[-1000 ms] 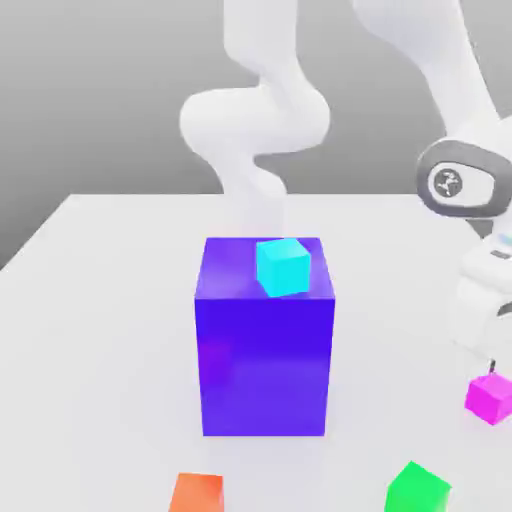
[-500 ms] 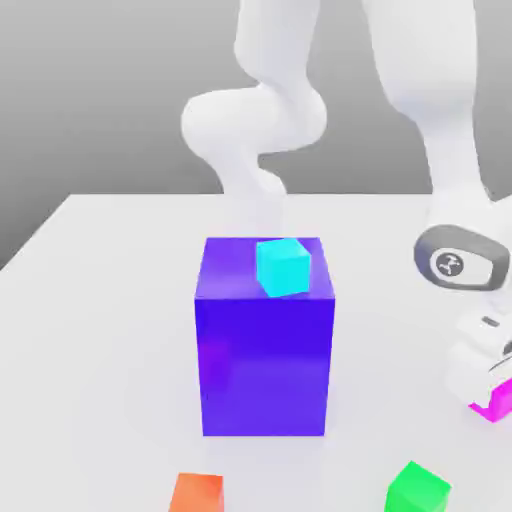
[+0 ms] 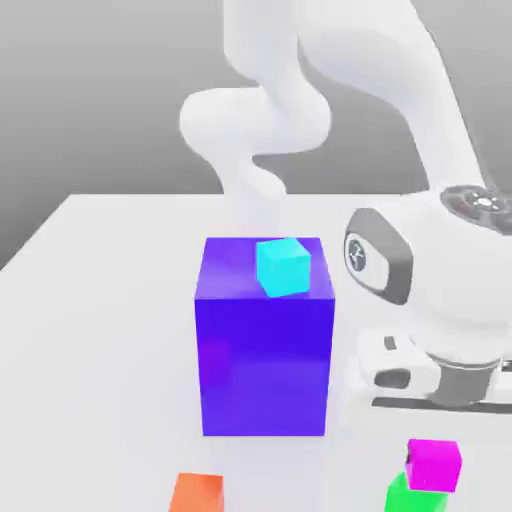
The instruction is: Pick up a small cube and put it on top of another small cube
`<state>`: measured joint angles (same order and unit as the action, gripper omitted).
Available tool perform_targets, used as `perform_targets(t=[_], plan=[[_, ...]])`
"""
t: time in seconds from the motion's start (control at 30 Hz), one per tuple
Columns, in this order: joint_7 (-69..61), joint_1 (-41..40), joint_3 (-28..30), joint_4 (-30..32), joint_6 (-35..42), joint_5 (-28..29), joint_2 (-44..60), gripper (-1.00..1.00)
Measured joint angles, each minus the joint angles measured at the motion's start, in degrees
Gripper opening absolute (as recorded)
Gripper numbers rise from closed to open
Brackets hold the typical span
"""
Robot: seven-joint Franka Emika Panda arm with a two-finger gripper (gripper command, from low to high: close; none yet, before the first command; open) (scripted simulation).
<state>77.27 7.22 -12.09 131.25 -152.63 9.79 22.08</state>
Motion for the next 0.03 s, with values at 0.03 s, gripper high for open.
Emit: perform_targets(t=[0.03], plan=[[0.0, 0.0, 0.0, 0.0, 0.0, 0.0, 0.0, 1.0]])
